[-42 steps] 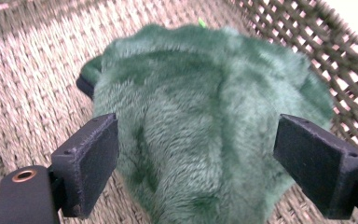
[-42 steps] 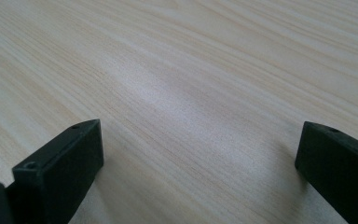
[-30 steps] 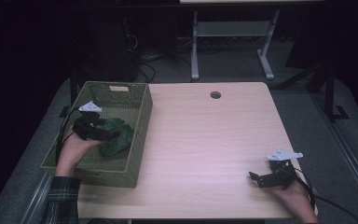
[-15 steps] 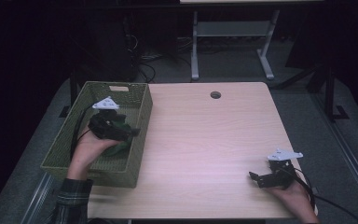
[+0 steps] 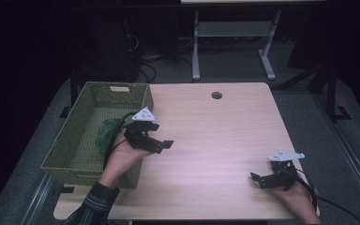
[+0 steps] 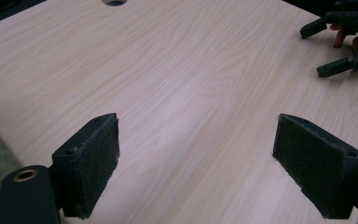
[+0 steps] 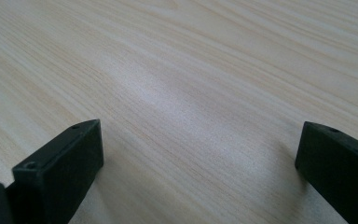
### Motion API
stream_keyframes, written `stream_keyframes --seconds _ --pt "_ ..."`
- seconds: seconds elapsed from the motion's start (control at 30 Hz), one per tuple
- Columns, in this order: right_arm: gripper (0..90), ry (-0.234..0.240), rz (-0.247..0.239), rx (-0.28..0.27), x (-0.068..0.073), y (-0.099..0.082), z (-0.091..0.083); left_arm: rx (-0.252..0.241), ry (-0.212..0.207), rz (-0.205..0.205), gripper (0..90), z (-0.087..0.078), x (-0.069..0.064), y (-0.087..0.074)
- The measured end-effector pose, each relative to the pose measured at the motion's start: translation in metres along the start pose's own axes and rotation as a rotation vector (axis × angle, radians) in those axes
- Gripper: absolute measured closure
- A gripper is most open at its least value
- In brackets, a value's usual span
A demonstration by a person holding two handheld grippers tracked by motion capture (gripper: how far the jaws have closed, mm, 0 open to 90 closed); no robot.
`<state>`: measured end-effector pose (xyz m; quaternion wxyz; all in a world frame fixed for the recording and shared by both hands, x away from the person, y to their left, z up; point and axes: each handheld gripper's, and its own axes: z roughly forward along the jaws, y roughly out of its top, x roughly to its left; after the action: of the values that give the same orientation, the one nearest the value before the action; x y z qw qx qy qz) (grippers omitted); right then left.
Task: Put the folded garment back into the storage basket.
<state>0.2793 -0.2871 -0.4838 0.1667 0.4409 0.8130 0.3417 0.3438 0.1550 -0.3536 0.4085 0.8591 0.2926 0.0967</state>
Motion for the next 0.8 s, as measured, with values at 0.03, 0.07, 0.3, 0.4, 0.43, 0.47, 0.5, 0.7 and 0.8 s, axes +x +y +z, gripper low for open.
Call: stream_keyframes --seconds 0.03,0.07,0.3,0.4,0.43,0.47,0.5,0.7,0.8 --pt "0.6 0.0 0.0 0.0 0.0 0.0 0.0 0.002 0.002 0.004 14.1 0.004 -0.003 -0.001" --pt "0.6 0.0 0.0 0.0 0.0 0.0 0.0 0.0 0.005 0.006 14.1 0.008 -0.005 -0.002" --pt "0.6 0.0 0.0 0.0 0.0 0.0 0.0 0.026 0.043 0.063 14.0 0.029 -0.021 -0.006" --pt "0.6 0.0 0.0 0.0 0.0 0.0 0.0 0.021 0.022 0.056 14.0 0.034 -0.026 -0.008" --pt "0.6 0.0 0.001 0.0 0.0 0.0 0.0 0.021 0.02 0.056 14.0 0.037 -0.027 -0.01" --pt "0.6 0.0 0.0 0.0 0.0 0.0 0.0 0.025 0.015 0.058 14.0 0.04 -0.028 -0.011" --pt "0.6 0.0 0.001 0.0 0.0 0.0 0.0 0.027 0.014 0.054 14.0 0.043 -0.029 -0.013" --pt "0.6 0.0 0.0 0.0 0.0 0.0 0.0 0.06 0.005 0.063 14.0 0.064 -0.036 -0.024" --pt "0.6 0.0 0.0 0.0 0.0 0.0 0.0 0.071 -0.002 0.05 14.0 0.074 -0.037 -0.032"
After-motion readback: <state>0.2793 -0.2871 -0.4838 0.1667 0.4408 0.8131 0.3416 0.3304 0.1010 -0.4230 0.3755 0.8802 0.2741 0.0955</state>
